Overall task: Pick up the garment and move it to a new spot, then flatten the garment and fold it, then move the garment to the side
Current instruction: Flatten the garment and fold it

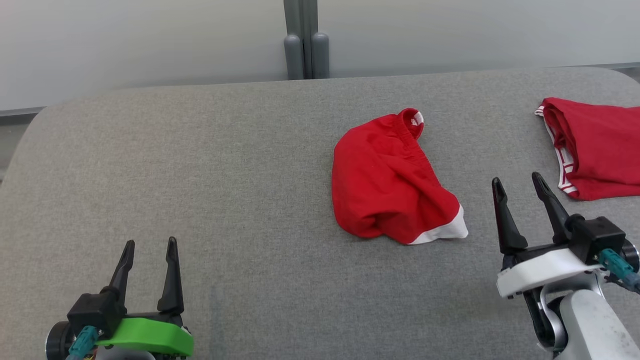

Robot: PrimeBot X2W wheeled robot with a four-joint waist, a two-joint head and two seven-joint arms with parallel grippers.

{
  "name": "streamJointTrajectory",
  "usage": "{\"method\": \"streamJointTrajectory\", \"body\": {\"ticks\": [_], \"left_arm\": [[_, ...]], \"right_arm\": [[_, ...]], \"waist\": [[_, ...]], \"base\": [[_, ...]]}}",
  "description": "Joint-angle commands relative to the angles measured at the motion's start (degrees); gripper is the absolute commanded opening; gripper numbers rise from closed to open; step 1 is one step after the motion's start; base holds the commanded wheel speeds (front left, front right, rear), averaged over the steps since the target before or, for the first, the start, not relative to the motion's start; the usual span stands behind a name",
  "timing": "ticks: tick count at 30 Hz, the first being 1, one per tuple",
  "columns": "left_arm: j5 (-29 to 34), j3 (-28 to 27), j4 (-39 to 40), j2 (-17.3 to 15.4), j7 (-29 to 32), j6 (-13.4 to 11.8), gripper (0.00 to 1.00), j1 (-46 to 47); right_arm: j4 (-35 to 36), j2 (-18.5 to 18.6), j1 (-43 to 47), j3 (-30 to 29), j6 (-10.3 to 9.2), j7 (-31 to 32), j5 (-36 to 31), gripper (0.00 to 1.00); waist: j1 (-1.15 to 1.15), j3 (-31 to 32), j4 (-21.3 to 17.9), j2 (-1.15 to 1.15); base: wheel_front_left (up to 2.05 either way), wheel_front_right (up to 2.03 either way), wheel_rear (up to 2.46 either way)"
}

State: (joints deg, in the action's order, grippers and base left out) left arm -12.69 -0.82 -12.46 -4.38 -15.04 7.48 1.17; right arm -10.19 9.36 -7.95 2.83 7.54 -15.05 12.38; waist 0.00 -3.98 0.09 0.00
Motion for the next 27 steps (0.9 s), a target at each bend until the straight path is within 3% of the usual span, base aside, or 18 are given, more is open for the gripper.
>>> {"method": "streamJointTrajectory", "body": {"ticks": [1, 9, 27], "left_arm": [[0.84, 0.11, -0.07, -0.08, -0.15, -0.01, 1.00, 0.95], [0.66, 0.95, -0.64, 0.12, -0.15, -0.01, 1.00, 2.82], [0.72, 2.01, -1.47, 0.58, -0.15, -0.01, 1.00, 4.68]], "right_arm": [[-1.01, 0.67, -1.63, 0.22, -0.12, 0.23, -0.57, 1.00], [-12.88, 2.31, -11.26, 1.99, -0.12, 2.71, 0.10, 1.00], [-38.37, -0.19, -17.18, 7.97, -0.12, 1.26, 4.87, 1.00]], "waist": [[0.00, -0.87, 0.89, 0.00], [0.00, -3.68, 4.13, 0.00], [0.00, -6.11, 6.42, 0.00]], "base": [[0.00, 0.00, 0.00], [0.00, 0.00, 0.00], [0.00, 0.00, 0.00]]}}
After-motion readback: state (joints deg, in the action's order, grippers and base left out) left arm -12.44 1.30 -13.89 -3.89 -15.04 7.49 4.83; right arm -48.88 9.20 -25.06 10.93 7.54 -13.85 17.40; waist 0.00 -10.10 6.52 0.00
